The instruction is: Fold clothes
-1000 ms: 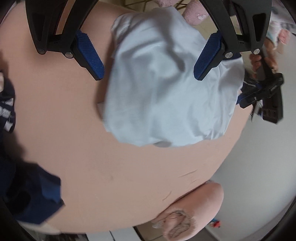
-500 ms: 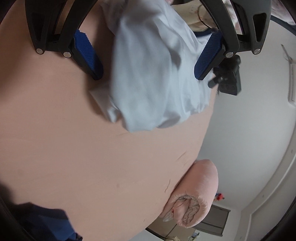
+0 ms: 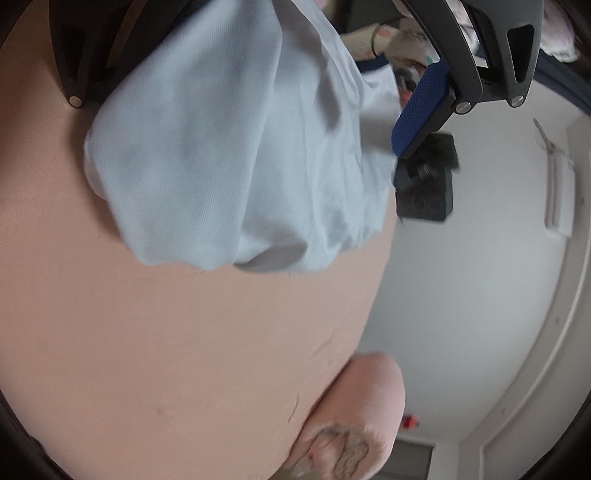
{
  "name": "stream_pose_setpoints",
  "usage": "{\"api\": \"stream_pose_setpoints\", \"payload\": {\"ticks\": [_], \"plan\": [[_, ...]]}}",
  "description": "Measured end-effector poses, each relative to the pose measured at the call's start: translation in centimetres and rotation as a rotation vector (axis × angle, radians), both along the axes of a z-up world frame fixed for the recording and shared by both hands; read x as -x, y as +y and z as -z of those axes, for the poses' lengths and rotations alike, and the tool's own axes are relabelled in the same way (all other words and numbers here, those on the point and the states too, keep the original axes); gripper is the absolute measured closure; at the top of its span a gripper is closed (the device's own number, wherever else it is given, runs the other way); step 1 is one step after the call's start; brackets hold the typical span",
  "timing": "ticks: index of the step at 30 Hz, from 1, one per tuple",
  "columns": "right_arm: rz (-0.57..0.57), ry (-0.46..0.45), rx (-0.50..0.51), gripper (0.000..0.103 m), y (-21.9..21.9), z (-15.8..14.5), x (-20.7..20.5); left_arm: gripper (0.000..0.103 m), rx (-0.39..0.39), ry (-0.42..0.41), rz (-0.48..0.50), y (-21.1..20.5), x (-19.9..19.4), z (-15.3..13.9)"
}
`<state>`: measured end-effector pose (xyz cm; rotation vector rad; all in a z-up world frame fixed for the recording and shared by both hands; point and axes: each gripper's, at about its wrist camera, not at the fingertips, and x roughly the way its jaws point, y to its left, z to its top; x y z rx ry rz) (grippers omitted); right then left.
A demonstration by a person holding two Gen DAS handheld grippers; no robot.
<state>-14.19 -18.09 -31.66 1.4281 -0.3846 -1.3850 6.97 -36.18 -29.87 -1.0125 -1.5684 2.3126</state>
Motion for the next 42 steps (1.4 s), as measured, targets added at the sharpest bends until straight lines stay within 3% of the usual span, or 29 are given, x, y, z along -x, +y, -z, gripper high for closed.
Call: {"api": "stream_pose_setpoints", "payload": {"ticks": [4,7,9,10,11,13,15,18,22,23,29,34,38,42], "plan": [[0.002,0.006,-0.010,0.001,-0.2,0.2,-0.1,0.014,0.061,-0.018,-0.026,0.9,0.3,-0.4],[0.010,0.020,-0.008,0.009,0.2,0.5,-0.2,0.014,0.114,-0.011,-0.057,1.8,0.4,-0.6],[0.027,0.046,-0.042,0.029,0.4,1.0,-0.3,0.014,0.140,-0.001,-0.078,2.2,0.2,-0.7],[0.045,0.050,-0.057,0.047,0.8,1.4,-0.2,0.014,0.145,0.001,-0.086,2.4,0.2,-0.7],[0.076,0.024,-0.059,0.069,1.6,2.1,0.1,0.014,0.150,0.002,-0.095,2.5,0.2,-0.7],[0.155,-0.086,-0.031,0.093,3.5,4.0,1.2,0.014,0.159,-0.003,-0.109,2.7,0.3,-0.7],[0.183,-0.133,-0.011,0.094,4.0,4.8,1.5,0.014,0.171,-0.022,-0.114,2.9,0.6,-0.7],[0.190,-0.061,-0.052,0.093,3.3,4.1,0.6,0.017,0.198,-0.061,-0.119,3.1,1.0,-0.9],[0.239,-0.030,-0.071,0.093,2.6,3.8,-0.7,0.065,0.270,-0.165,-0.164,3.0,0.7,-0.7],[0.253,-0.028,-0.084,0.092,2.4,3.7,-1.0,0.068,0.265,-0.167,-0.172,2.9,0.5,-0.6],[0.289,0.021,-0.200,0.089,0.6,1.4,-1.7,0.078,0.305,-0.193,-0.144,3.1,1.6,-2.2],[0.277,0.093,-0.172,0.090,-0.3,-2.8,-0.2,0.080,0.290,-0.118,-0.117,2.5,3.8,-6.0],[0.297,0.088,-0.168,0.090,0.1,-4.6,2.6,0.080,0.376,-0.132,-0.074,2.1,6.9,-8.5],[0.284,0.156,-0.216,0.090,-1.3,-5.6,5.0,0.080,0.415,-0.175,-0.062,0.9,10.2,-8.4]]}}
